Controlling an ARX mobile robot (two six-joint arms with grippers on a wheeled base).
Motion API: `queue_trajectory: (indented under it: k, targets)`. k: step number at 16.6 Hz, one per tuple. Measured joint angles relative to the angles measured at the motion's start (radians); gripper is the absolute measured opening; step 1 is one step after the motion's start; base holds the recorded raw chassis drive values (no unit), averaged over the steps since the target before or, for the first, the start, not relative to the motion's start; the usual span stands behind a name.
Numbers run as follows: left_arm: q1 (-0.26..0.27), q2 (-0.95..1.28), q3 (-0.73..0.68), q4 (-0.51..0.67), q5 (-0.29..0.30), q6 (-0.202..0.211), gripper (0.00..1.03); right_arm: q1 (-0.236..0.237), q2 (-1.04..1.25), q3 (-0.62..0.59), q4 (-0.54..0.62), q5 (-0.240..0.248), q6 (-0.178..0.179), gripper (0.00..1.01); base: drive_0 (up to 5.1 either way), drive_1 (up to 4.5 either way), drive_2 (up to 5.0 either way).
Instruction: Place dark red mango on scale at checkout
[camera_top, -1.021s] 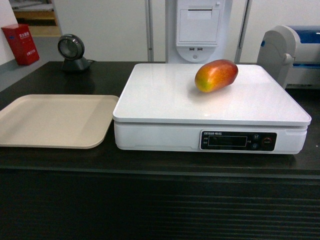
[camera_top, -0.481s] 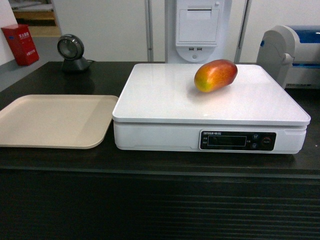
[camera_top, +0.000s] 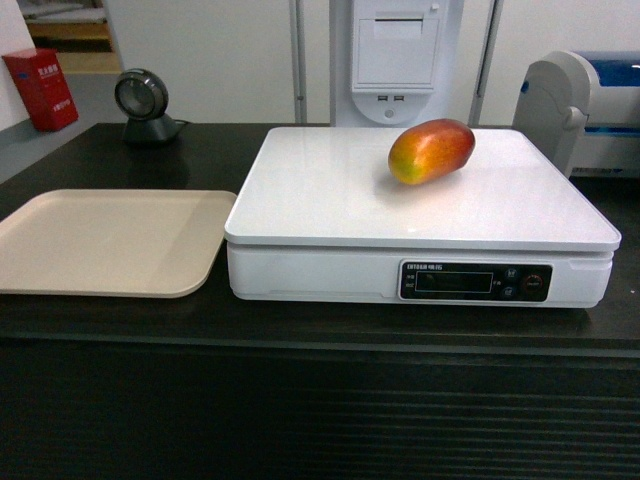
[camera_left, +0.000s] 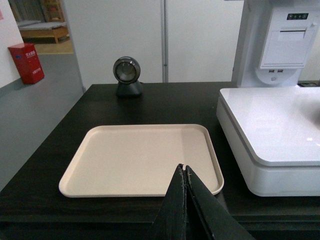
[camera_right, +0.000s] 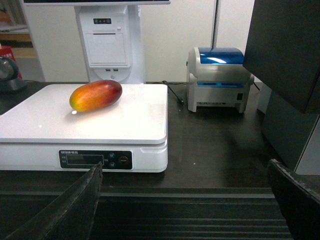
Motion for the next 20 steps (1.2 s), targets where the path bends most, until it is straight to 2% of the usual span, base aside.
queue_trajectory:
  k: [6, 7, 10, 20]
  targets:
    - [0.000, -0.211, -0.073, -0.139, 0.000, 0.000, 0.02, 0.000, 0.000, 0.000, 0.000, 0.000, 0.000, 0.98, 0.0, 0.00, 0.0]
    - [0.000, -0.220, -0.104, -0.083, 0.000, 0.000, 0.02, 0.000, 0.000, 0.000, 0.000, 0.000, 0.000, 0.98, 0.0, 0.00, 0.0]
    - [0.000, -0.332, -0.111, -0.206, 0.002, 0.000, 0.02, 0.000, 0.000, 0.000, 0.000, 0.000, 0.000, 0.98, 0.0, 0.00, 0.0]
    - [0.000, -0.573, -0.111, -0.440, 0.002, 0.000, 0.02, 0.000, 0.000, 0.000, 0.000, 0.000, 0.000, 0.98, 0.0, 0.00, 0.0]
